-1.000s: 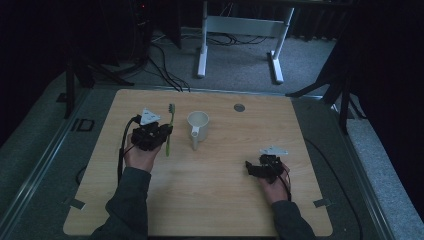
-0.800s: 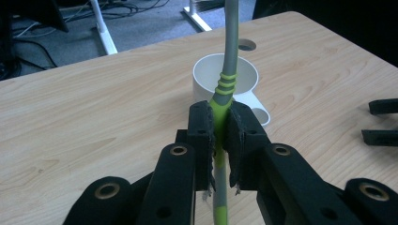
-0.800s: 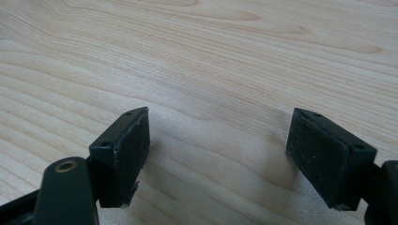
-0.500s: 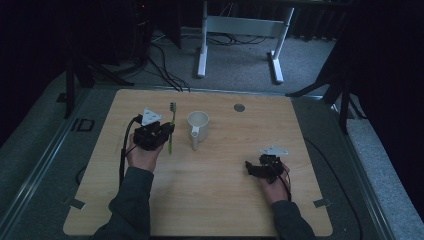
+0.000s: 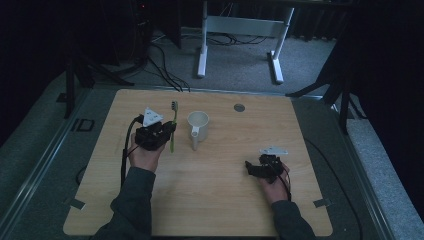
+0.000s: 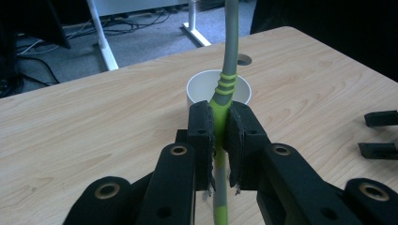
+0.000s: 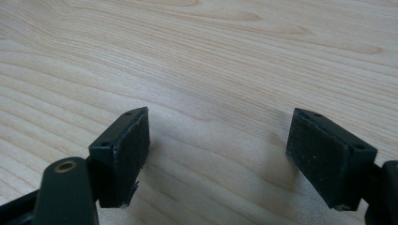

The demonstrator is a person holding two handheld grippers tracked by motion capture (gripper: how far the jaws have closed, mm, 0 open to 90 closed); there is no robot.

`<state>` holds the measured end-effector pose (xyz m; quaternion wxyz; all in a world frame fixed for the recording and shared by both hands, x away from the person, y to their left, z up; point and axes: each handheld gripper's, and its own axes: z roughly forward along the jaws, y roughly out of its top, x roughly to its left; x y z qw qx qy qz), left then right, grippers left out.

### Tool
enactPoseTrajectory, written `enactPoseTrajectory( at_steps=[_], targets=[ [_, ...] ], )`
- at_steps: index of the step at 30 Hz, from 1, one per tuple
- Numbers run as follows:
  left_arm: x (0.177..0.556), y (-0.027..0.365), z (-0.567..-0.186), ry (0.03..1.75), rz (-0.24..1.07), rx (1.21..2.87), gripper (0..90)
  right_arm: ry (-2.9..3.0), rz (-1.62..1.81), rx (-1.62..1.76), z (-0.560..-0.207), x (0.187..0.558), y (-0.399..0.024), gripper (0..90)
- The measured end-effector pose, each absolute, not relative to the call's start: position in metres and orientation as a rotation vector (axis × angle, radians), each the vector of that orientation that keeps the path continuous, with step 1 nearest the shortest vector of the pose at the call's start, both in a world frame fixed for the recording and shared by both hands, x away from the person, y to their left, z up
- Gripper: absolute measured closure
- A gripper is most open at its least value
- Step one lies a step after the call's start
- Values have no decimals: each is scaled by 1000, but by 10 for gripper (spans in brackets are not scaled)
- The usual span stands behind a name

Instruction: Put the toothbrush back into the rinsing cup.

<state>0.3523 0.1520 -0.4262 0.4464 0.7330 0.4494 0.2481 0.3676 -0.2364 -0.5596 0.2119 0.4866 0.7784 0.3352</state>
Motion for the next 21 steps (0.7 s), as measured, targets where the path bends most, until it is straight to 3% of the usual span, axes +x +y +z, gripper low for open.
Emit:
enactPoseTrajectory(
  at_steps=[21],
  targets=[
    [355,143,-418,1079,630,1764,807,2162,934,1352,-560,368,-236,214]
  ],
)
